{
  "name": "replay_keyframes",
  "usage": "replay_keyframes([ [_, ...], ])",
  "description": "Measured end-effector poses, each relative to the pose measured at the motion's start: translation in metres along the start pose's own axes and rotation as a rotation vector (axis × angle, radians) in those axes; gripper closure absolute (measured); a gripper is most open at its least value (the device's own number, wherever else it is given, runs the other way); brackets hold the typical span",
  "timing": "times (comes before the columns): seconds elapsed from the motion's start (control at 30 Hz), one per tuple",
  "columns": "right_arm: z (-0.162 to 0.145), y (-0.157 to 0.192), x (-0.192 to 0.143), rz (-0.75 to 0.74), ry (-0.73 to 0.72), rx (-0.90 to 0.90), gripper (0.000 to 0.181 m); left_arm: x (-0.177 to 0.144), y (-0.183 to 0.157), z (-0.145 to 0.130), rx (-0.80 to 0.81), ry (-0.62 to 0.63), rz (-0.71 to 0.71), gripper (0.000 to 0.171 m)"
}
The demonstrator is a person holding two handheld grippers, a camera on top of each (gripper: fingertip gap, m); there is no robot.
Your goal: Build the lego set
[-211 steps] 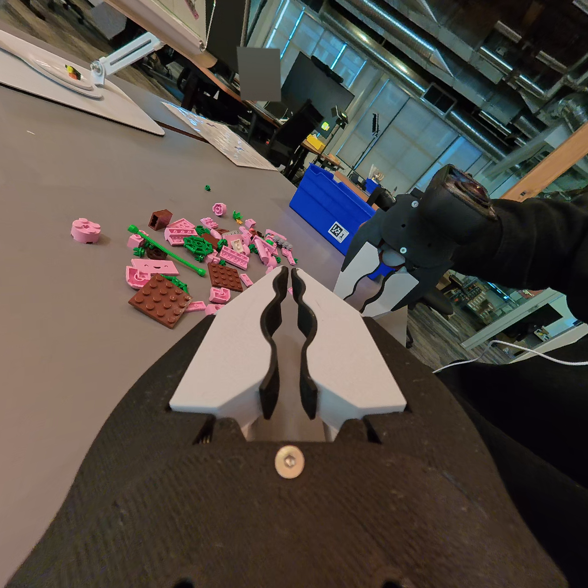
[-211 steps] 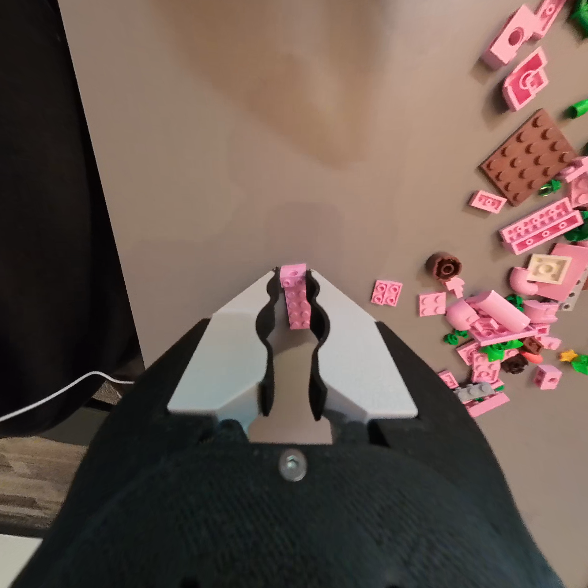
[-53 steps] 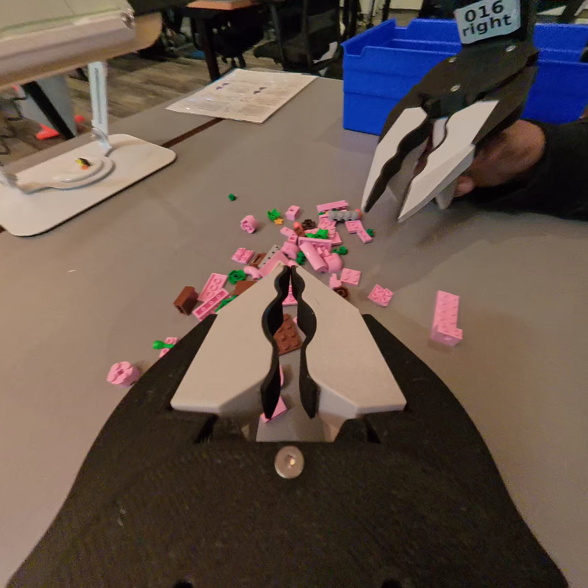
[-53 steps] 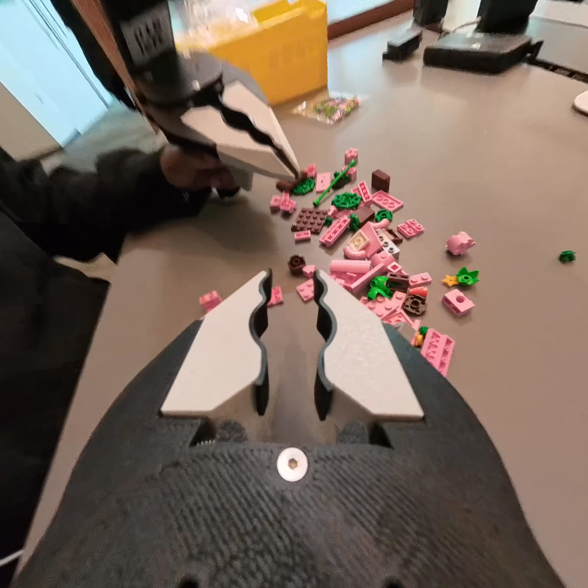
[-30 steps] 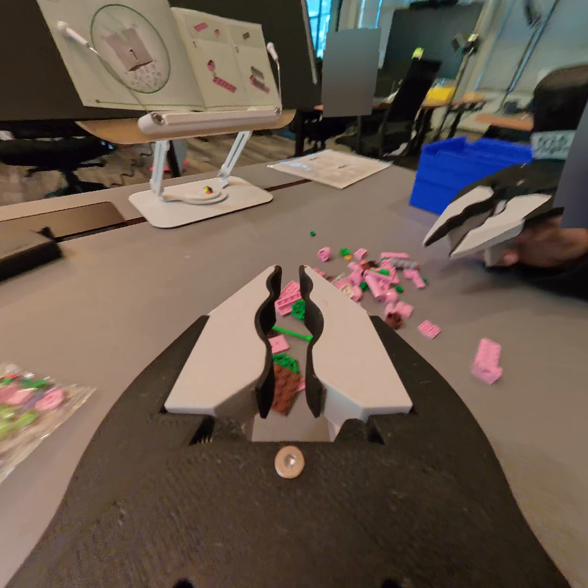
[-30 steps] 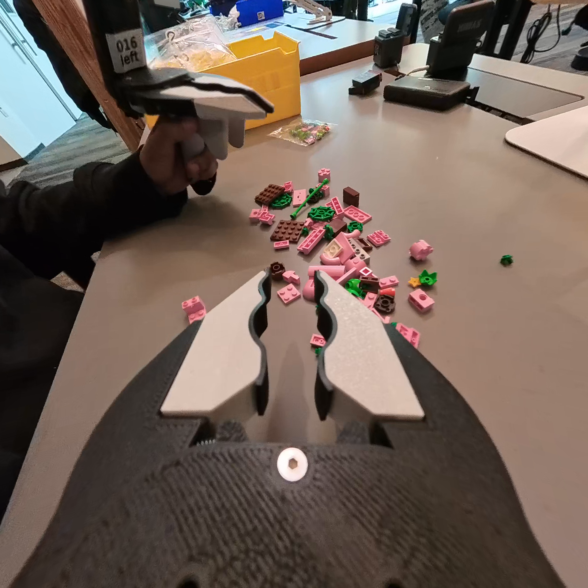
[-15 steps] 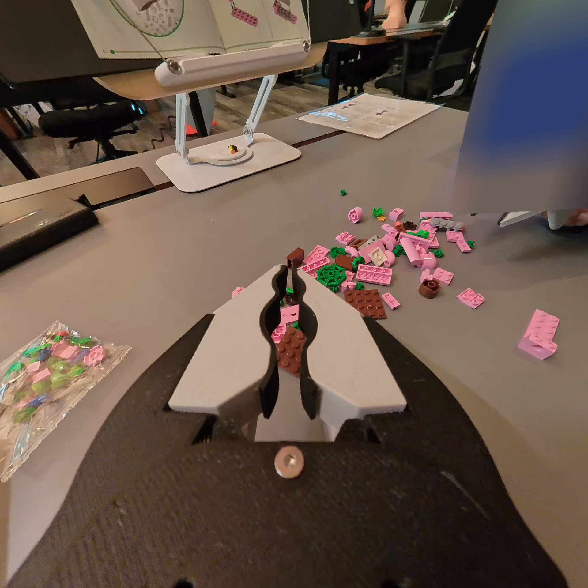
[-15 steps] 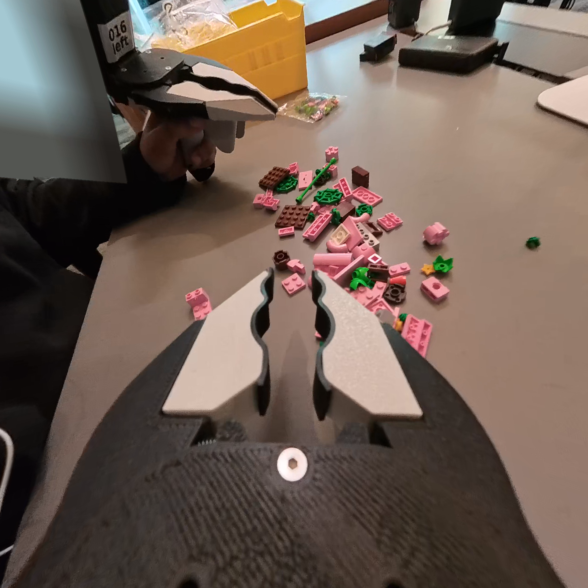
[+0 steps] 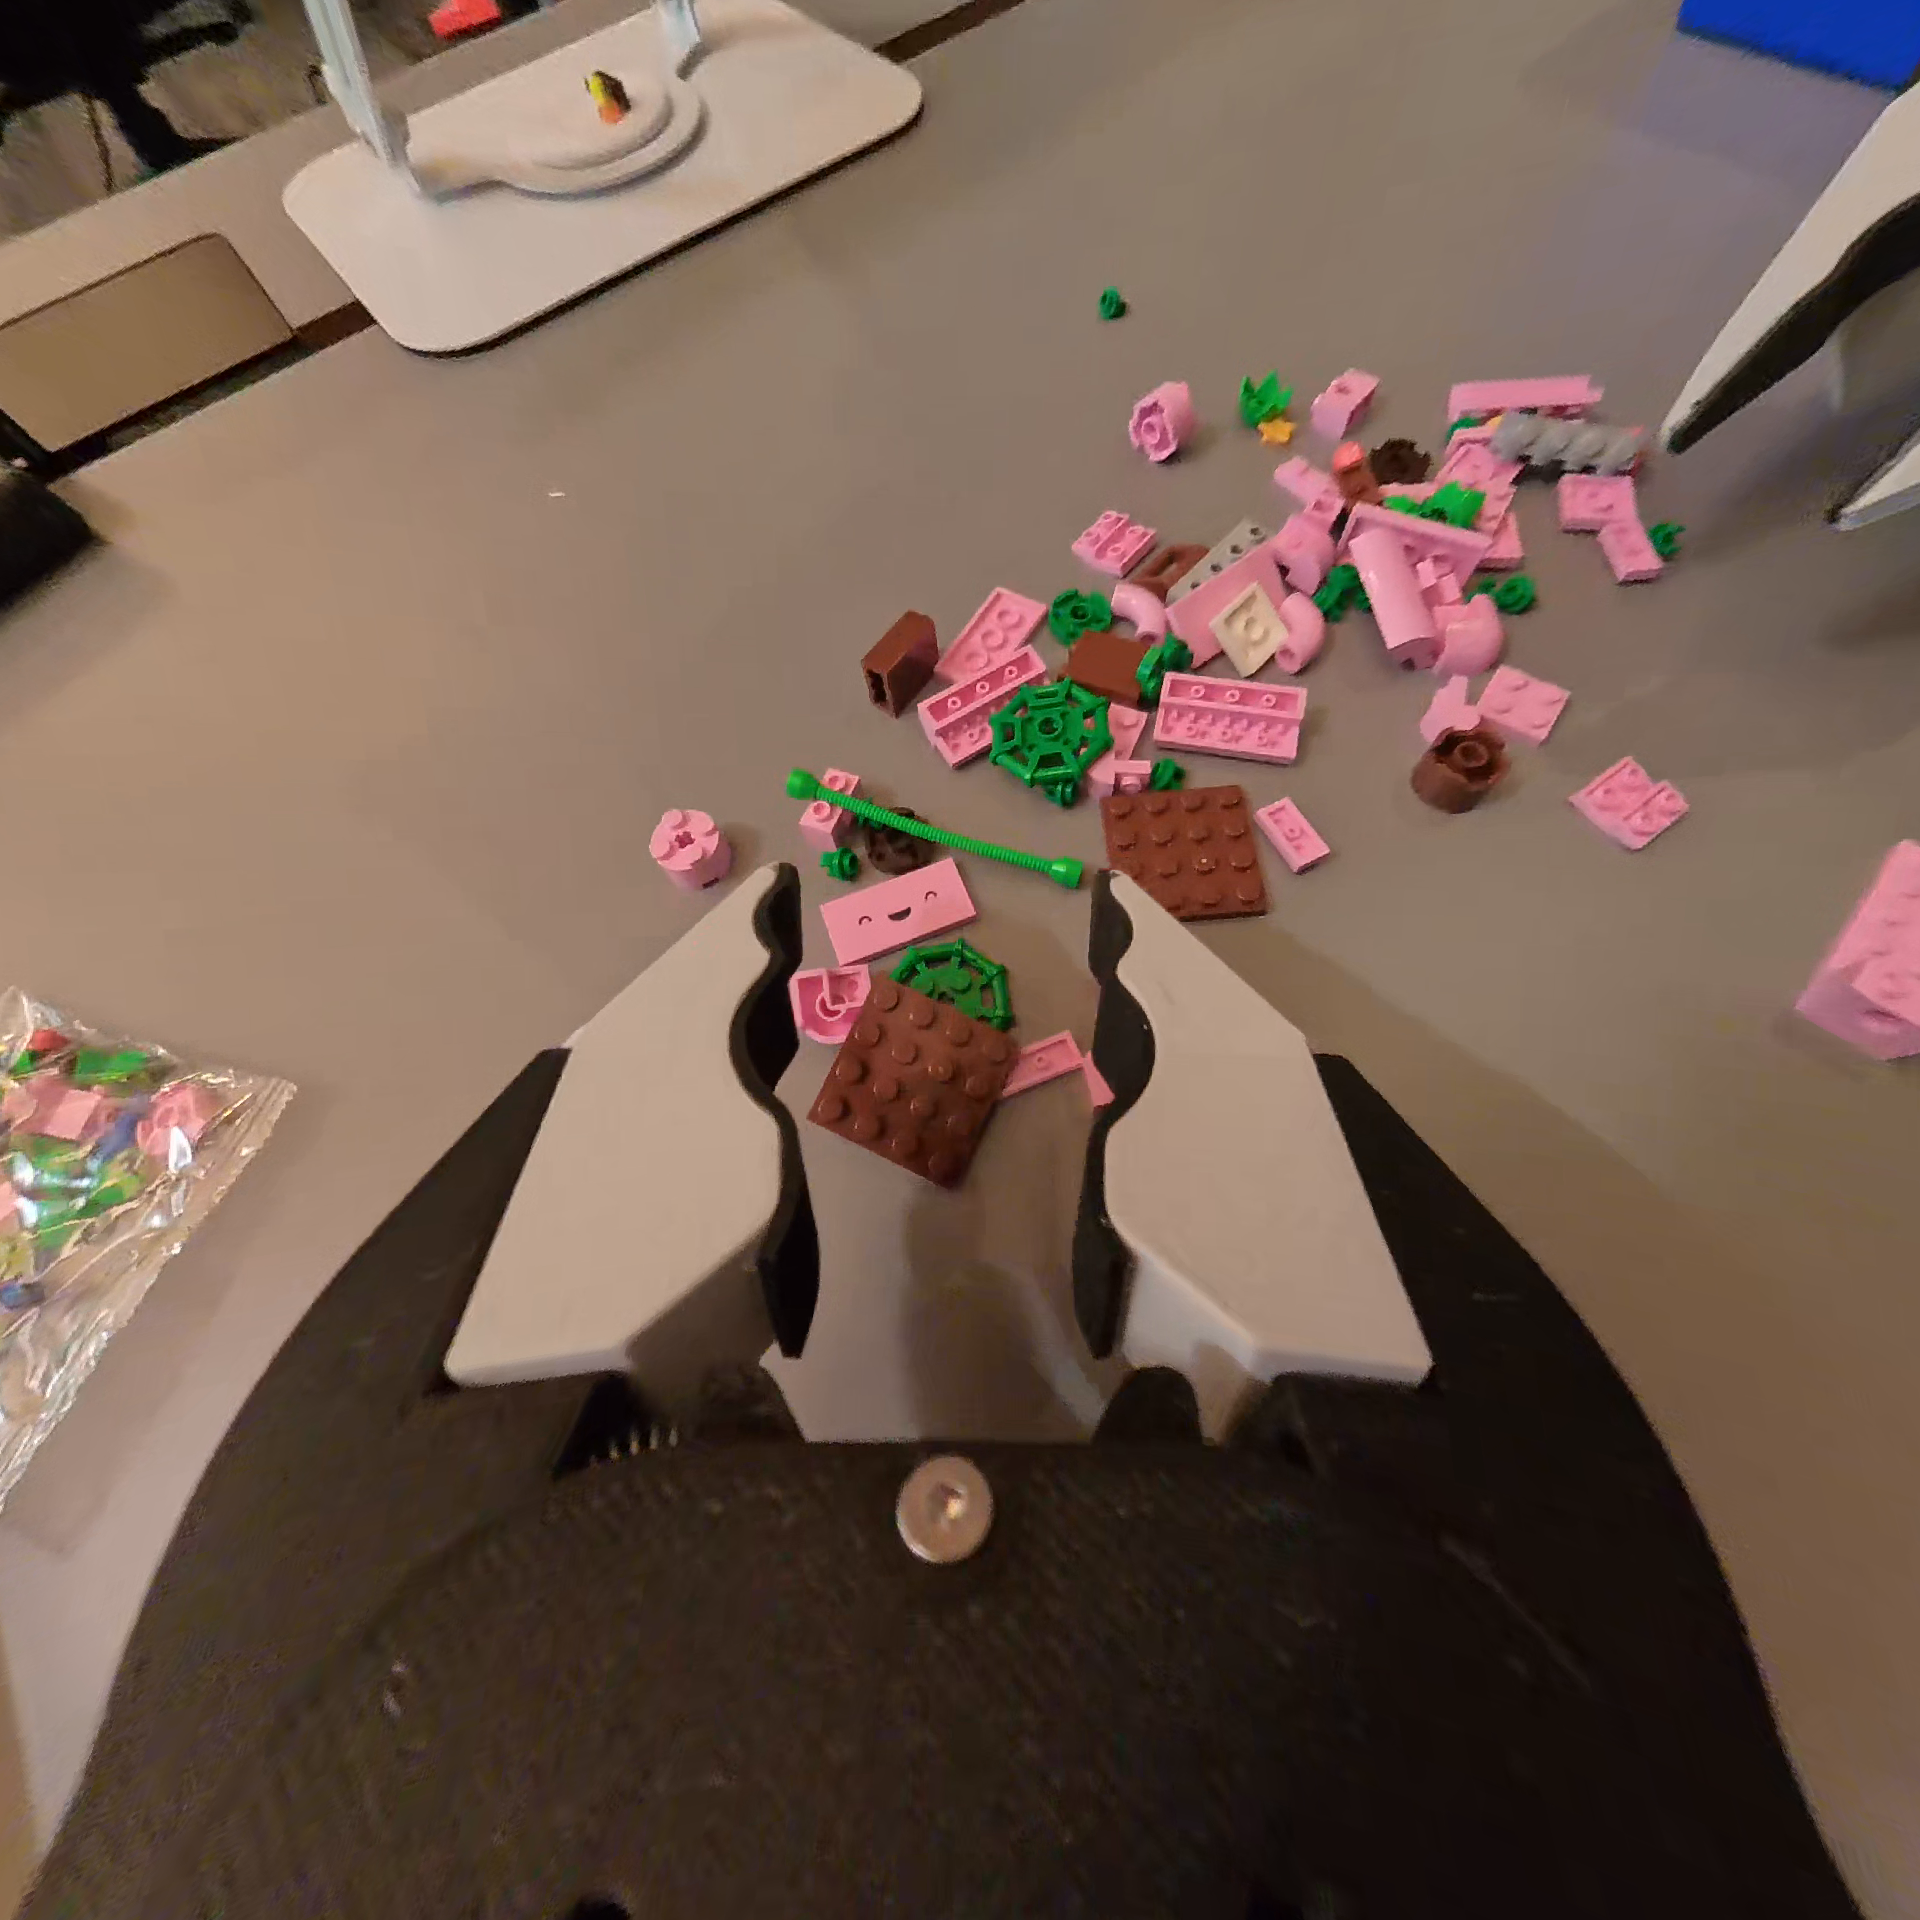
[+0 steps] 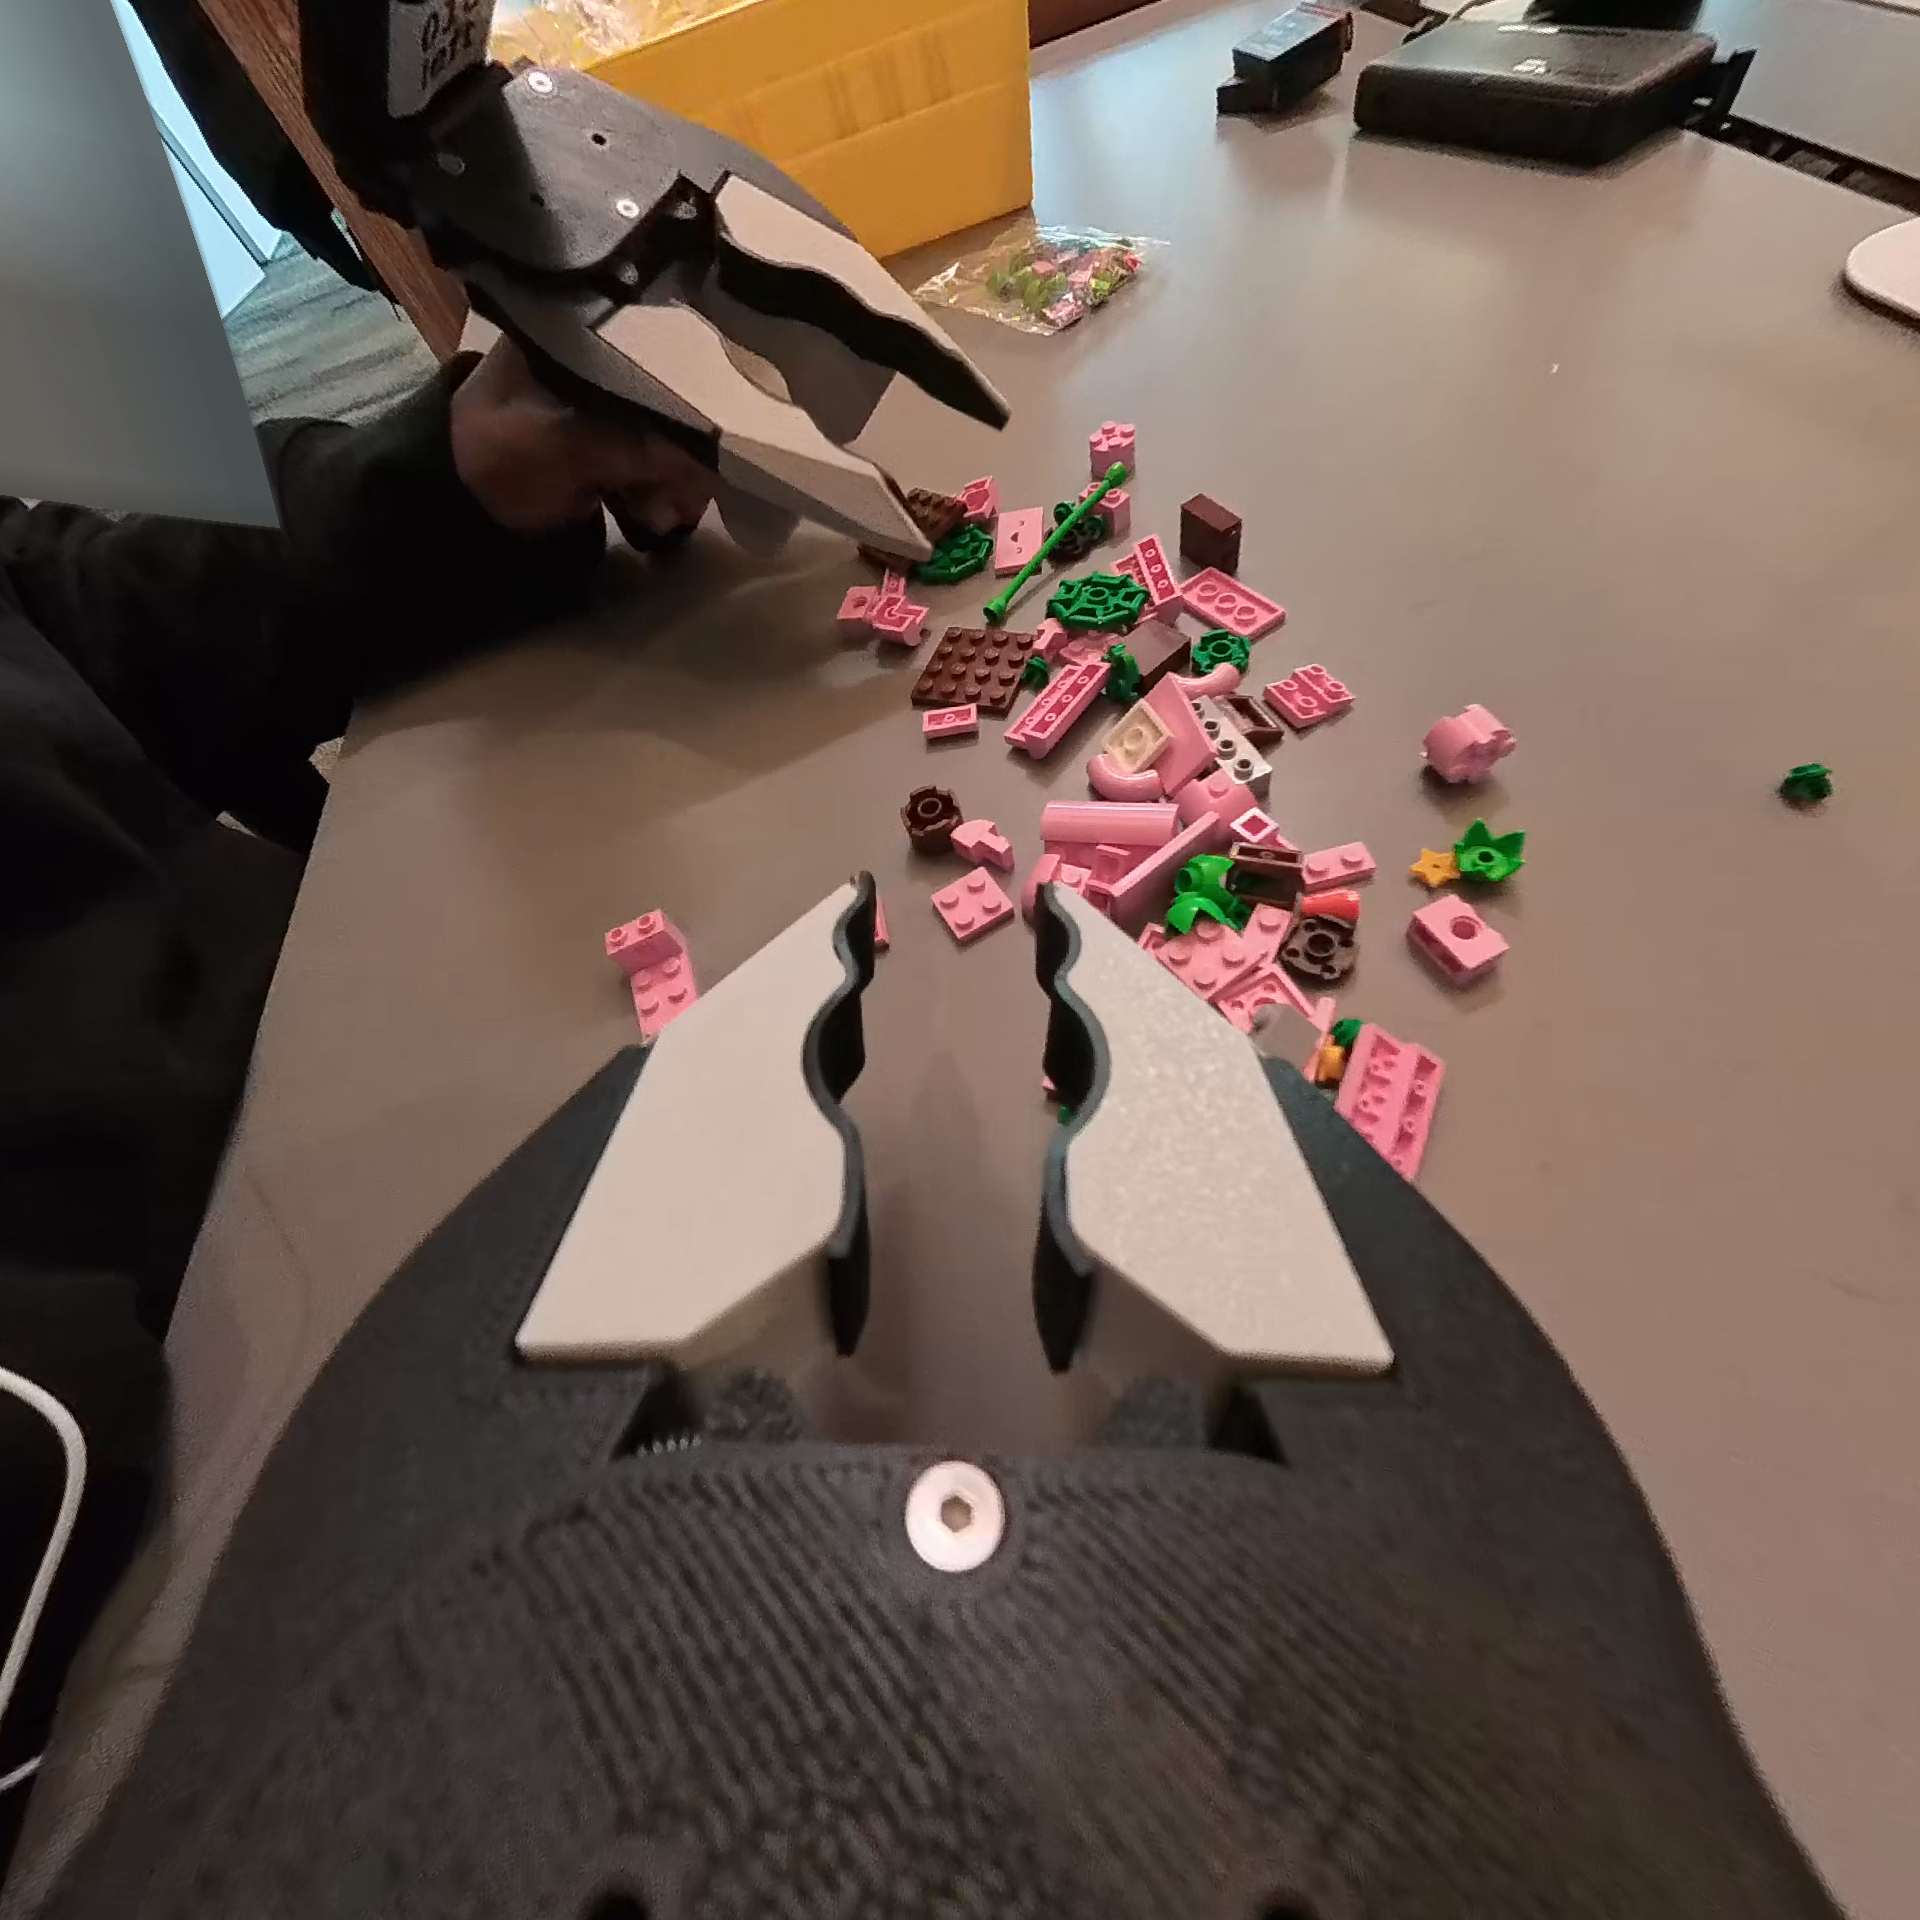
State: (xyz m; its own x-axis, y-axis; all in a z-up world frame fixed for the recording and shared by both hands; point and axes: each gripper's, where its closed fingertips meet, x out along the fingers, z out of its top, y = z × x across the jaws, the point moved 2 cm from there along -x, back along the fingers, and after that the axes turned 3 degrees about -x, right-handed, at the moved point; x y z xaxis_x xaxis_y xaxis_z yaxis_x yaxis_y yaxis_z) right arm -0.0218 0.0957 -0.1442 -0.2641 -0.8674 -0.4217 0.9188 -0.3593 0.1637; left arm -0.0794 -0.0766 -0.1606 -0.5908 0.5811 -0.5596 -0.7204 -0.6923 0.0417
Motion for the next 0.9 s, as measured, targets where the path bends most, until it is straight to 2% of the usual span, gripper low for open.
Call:
replay_keyframes([
  [0.2,0.001,0.0,-0.001,-0.015,-0.01,-0.013,0.154,0.003,0.007,-0.006,-0.014,0.051,0.067,0.114],
  [0.27,0.008,-0.005,-0.008,-0.061,-0.074,-0.016,0.161,0.003,0.008,-0.007,-0.023,0.051,0.065,0.116],
  [0.4,0.017,-0.021,-0.023,-0.144,-0.17,-0.001,0.16,0.003,0.005,-0.007,-0.013,0.053,0.054,0.12],
  [0.57,0.012,-0.033,-0.03,-0.224,-0.135,-0.016,0.159,0.007,0.001,-0.01,0.041,0.088,0.066,0.122],
  [0.73,0.011,-0.031,-0.028,-0.234,-0.11,-0.04,0.158,0.011,-0.003,-0.014,0.099,0.123,0.083,0.124],
  [0.9,-0.001,-0.031,-0.016,-0.231,-0.016,-0.05,0.152,0.01,-0.003,-0.013,0.118,0.114,0.098,0.125],
])
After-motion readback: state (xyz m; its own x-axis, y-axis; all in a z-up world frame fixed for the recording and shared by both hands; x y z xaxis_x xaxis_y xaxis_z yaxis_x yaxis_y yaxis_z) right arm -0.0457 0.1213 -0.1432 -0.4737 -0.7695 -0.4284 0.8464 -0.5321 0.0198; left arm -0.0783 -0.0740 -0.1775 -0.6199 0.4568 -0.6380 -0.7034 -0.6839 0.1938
